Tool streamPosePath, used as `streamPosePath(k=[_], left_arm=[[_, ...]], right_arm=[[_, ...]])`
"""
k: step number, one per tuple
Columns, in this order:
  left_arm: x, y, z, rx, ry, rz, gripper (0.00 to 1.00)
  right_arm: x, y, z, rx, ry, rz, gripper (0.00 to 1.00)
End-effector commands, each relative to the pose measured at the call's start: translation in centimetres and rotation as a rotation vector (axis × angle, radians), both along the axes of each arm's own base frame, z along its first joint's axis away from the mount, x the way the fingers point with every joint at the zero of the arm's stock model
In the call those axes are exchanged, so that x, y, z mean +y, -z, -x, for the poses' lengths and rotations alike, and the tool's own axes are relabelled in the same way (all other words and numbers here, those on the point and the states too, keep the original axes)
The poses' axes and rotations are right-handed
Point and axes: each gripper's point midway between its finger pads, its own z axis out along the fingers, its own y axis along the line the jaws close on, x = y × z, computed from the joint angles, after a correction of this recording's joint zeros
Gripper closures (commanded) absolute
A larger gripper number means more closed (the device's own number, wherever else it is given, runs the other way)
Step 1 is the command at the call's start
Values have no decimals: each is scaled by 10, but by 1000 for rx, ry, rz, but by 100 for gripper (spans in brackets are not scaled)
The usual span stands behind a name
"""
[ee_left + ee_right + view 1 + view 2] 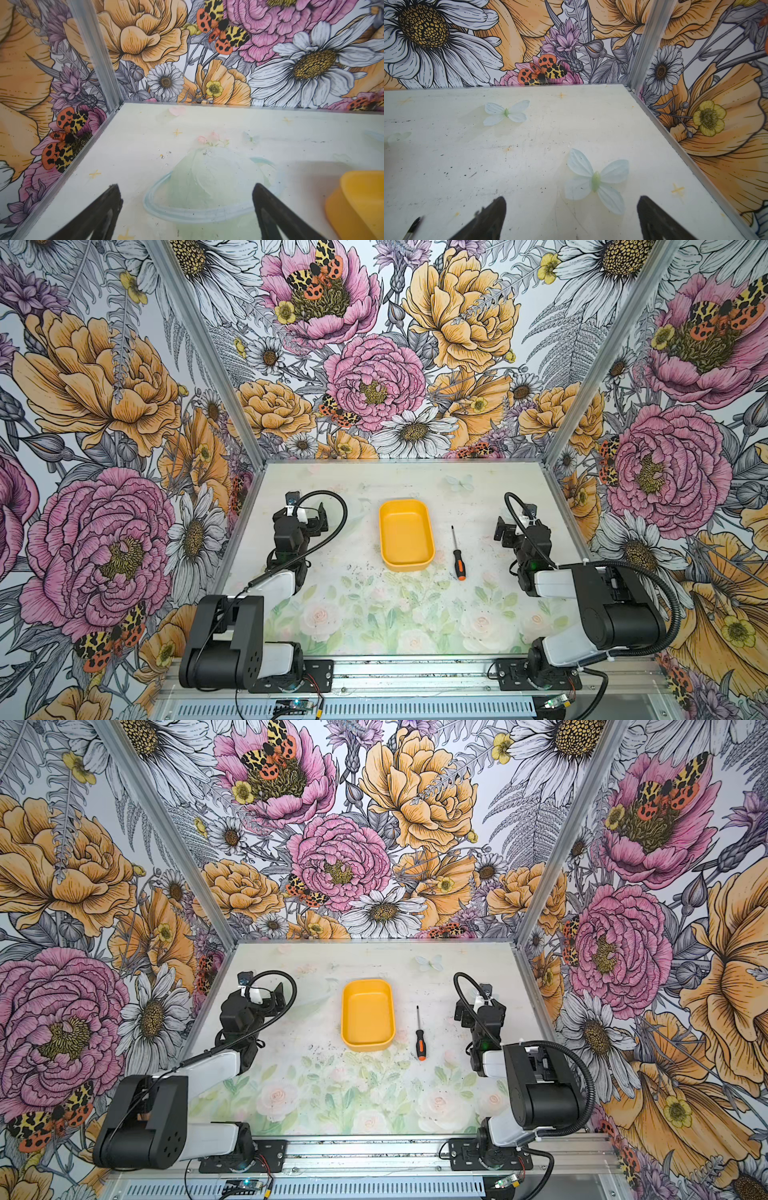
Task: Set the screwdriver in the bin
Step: 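Move the right gripper toward the black-and-orange screwdriver beside the yellow bin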
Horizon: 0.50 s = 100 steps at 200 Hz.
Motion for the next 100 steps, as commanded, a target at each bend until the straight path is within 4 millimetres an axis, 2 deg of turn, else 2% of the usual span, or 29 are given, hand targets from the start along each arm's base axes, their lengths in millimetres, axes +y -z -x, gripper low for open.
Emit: streamPosePath(k=[1,17,51,74,100], left_arm=[[-23,-14,17,61,89,62,1],[-32,-23,31,61,111,91,1],[-39,-29,57,56,117,191,1],[-43,-29,69,46,130,266,1],[-50,-20,73,82,144,301,1]], right_arm=[[-1,-13,-8,-29,-3,2,1],[2,-22,-10,5,-18,8,3],[13,-57,-5,60,-57,-38,4],[35,-75,4,132,-146,-157,4],[67,-74,19,241,-241,-275,4]])
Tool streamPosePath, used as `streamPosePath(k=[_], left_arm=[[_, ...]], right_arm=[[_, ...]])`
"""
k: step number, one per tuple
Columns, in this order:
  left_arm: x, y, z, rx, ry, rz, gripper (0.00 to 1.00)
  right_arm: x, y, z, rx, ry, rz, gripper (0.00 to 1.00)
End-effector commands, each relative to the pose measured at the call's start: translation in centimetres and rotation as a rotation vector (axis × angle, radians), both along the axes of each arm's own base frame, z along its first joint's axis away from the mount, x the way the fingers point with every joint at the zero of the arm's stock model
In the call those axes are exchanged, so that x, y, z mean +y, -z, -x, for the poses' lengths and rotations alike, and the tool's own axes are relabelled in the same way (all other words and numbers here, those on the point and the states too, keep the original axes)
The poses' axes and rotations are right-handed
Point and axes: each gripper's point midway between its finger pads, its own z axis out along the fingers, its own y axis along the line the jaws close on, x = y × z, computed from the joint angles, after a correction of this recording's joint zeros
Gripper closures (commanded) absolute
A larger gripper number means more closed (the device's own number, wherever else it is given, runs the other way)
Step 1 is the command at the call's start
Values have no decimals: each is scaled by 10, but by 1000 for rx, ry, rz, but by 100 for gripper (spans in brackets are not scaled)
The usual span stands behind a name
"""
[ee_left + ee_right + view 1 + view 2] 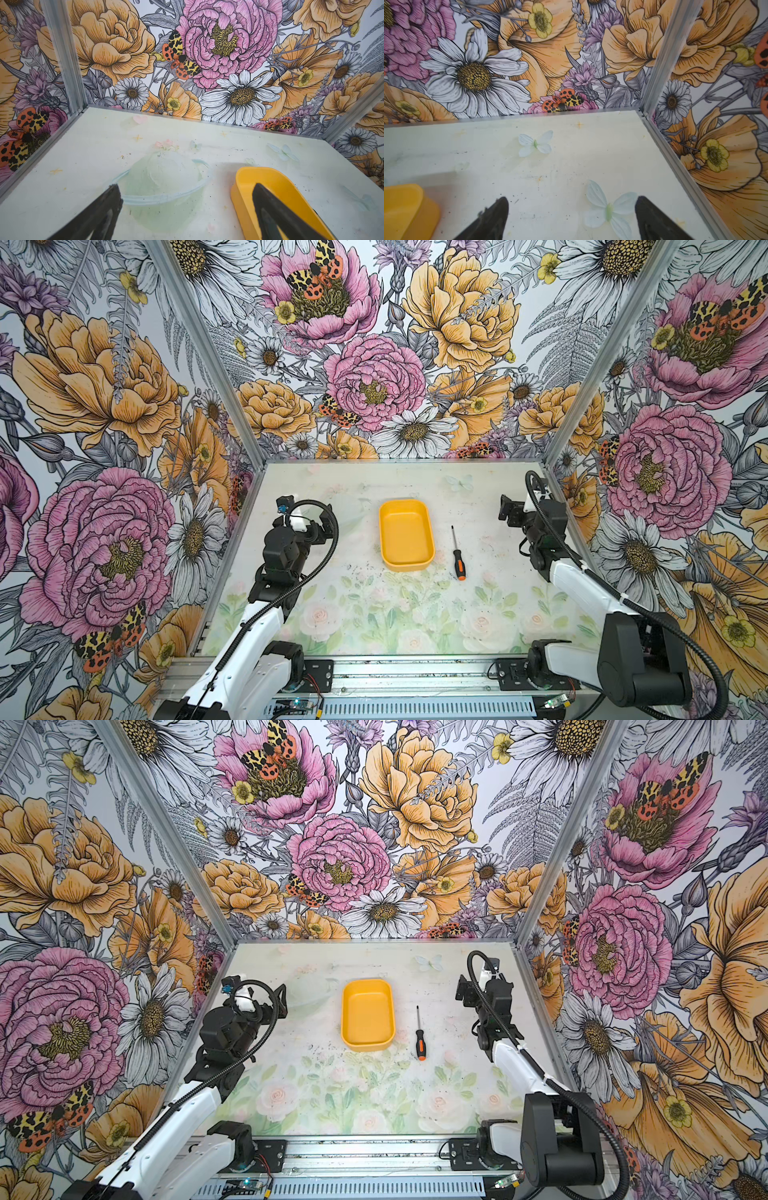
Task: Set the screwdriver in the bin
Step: 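Move the right gripper toward the black-and-orange screwdriver beside the yellow bin, then lower the right gripper and close it on the screwdriver handle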
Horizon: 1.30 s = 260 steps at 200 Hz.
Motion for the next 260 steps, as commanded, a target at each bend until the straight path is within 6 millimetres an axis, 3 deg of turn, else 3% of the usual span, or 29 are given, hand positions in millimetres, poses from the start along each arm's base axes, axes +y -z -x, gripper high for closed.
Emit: streamPosePath(k=[1,39,79,127,260], left_arm=[[-11,24,7,95,37,69,1],[-32,49,5,183,98,79,1],[-44,72,3,268,132,71,1],[-52,93,2,384,161,73,1],[-68,110,-3,496,216,100,1]], right_arm=[[41,34,28,238,-139,-149,4],[96,64,54,393,-261,-211,8],[124,106,74,519,-247,-138,12],[137,138,83,644,-267,-119,17],[150,168,96,825,-286,-30,28]])
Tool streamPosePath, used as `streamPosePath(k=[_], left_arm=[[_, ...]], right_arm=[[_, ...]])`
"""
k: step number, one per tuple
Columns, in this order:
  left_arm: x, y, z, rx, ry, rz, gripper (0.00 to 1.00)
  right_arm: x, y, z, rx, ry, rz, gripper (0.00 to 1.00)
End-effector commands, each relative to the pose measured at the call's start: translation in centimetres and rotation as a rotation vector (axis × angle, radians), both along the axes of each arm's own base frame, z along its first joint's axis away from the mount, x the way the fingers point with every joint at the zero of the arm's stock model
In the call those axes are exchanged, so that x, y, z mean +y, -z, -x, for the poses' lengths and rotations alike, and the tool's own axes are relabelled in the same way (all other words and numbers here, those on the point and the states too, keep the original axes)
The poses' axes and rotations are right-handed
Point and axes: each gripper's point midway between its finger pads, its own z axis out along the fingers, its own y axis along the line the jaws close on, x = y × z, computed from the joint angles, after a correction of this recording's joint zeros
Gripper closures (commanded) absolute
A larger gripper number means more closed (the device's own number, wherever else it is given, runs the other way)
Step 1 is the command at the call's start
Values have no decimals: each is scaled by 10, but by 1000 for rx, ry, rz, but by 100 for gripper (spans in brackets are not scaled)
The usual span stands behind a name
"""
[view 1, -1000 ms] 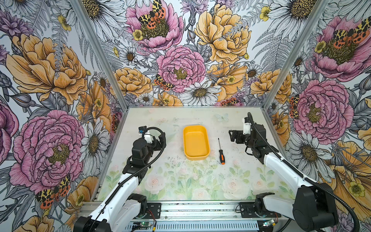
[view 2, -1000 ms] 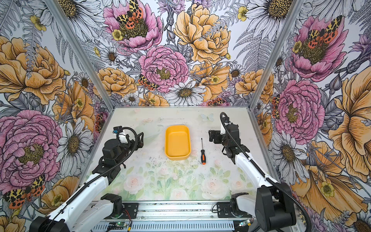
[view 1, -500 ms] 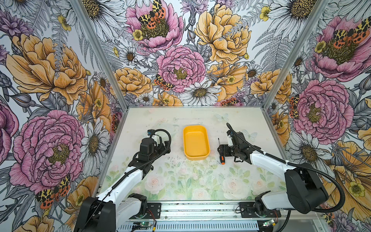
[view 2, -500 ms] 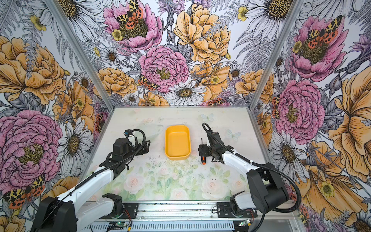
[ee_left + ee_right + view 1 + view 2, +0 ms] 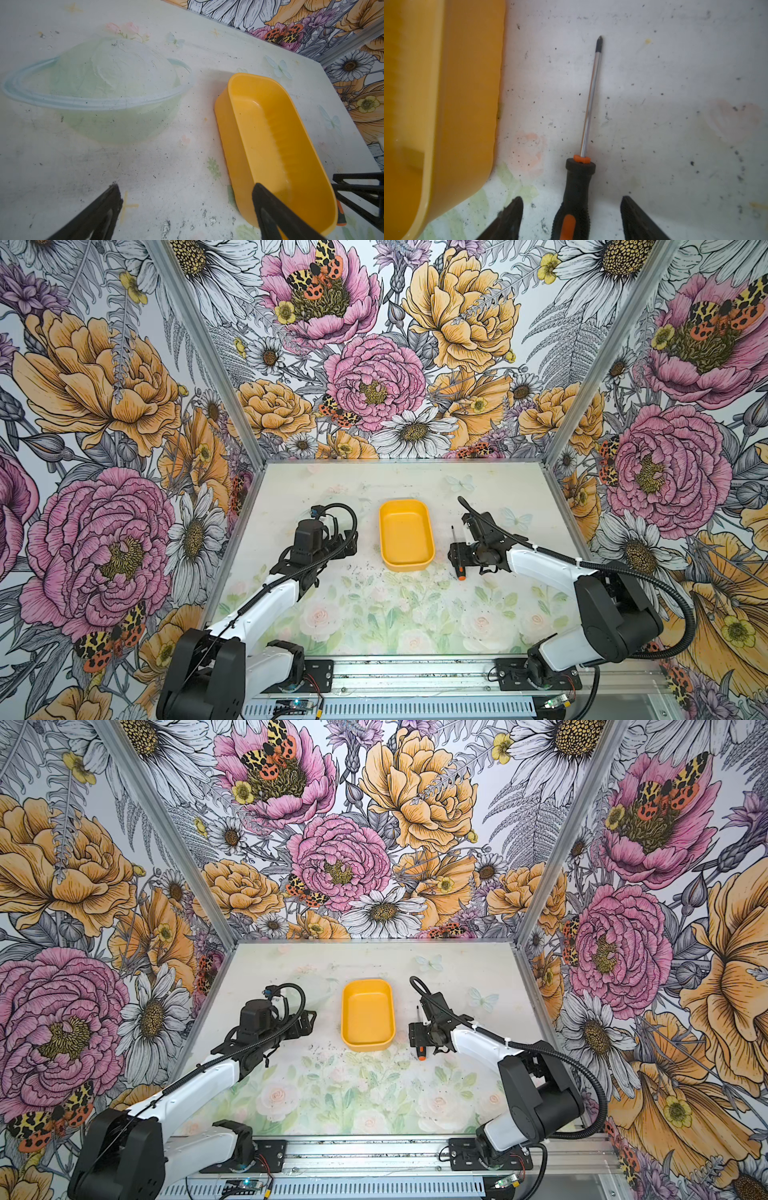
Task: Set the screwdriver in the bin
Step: 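Lower the right gripper and close it on the screwdriver handle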
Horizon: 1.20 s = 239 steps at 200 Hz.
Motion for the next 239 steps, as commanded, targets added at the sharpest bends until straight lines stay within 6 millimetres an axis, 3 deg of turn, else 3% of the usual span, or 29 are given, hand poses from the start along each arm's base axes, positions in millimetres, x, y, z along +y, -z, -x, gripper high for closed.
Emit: streamPosePath(k=[1,118,150,163,175,206,239], left_arm=[[-9,-10,-3,-5,28,22,1],[-15,-6,-2,15,48,31,1],[-15,-6,-2,17,50,26,1],[-15,-6,-2,19,51,23,1],[-15,-5,-2,22,50,19,1],[-15,-4,0,26,52,14,1],[-14,-2,2,29,50,6,1]], right_arm=[[3,0,0,17,-11,30,28],[0,21,14,124,-18,131,48],[1,24,15,145,-25,135,70],[2,26,16,154,-27,131,89],[4,27,16,163,-30,124,100],[9,26,17,179,-33,86,100],[11,2,9,143,0,-5,100]])
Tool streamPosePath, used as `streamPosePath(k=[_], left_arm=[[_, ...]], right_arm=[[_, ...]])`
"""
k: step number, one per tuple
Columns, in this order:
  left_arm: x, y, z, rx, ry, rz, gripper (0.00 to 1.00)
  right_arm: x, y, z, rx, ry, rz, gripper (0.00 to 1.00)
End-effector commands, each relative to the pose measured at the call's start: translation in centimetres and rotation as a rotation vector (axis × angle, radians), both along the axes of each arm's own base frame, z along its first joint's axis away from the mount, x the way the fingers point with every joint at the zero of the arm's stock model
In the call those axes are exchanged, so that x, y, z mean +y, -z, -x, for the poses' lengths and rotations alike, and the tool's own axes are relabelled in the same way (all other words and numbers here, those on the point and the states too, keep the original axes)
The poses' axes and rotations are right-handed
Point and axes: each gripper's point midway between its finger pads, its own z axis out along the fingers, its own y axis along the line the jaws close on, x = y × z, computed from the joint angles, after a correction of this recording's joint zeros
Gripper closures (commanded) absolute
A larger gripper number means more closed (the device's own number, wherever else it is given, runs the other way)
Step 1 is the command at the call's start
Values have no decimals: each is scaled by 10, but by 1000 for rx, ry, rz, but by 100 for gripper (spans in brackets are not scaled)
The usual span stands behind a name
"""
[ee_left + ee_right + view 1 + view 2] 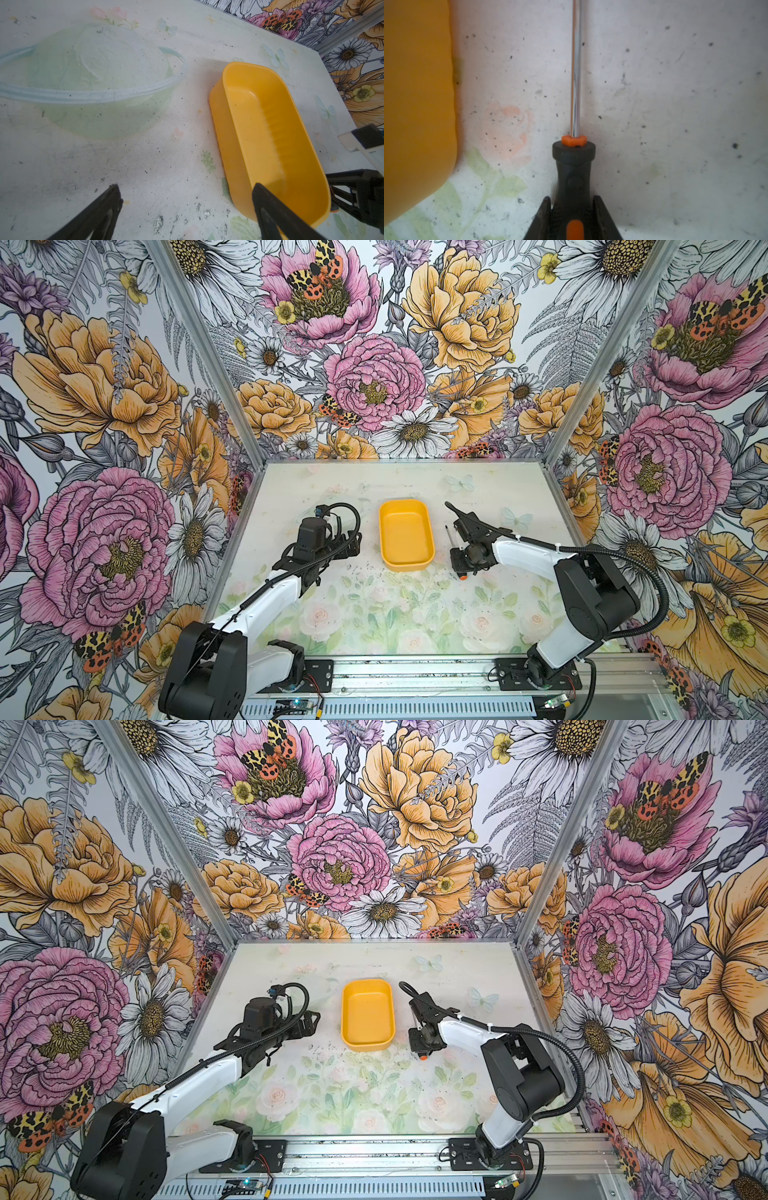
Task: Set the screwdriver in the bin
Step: 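Lower the right gripper and close it on the screwdriver handle, then lift the screwdriver upright and carry it over the yellow bin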
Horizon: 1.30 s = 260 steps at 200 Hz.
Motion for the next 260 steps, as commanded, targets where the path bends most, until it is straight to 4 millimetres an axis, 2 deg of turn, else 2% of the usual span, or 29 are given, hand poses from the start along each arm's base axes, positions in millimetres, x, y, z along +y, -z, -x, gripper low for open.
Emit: streamPosePath(k=[1,31,61,79,101,112,125,137,148,173,195,219,260], left_arm=[[-4,-6,0,-10,13,1,1],[-3,-8,1,-13,13,-2,1],[-4,-11,0,-18,15,-1,1],[-5,-13,0,-23,18,5,1],[-6,-15,1,-27,21,10,1],[-7,-17,1,-30,24,11,1],[-6,-18,2,-32,24,7,1],[-6,-20,2,-33,23,1,1],[-5,-23,3,-38,21,0,1],[-3,-25,4,-41,21,-11,1],[-2,-23,5,-37,22,-21,1],[-2,-22,6,-34,26,-30,1],[0,-18,7,-29,21,-44,1]], right_arm=[[7,-22,-7,-15,31,-95,100],[0,-65,-22,-92,107,-222,100],[2,-133,-45,-236,150,-343,100],[9,-176,-62,-328,173,-391,100],[26,-225,-79,-447,172,-400,100],[36,-244,-86,-500,165,-390,100],[51,-256,-92,-528,168,-391,100],[66,-256,-97,-515,158,-402,100],[81,-247,-99,-485,145,-408,100],[110,-210,-99,-400,113,-376,100],[130,-175,-89,-331,78,-337,100],[145,-144,-74,-265,45,-303,100],[156,-112,-56,-197,35,-266,100]])
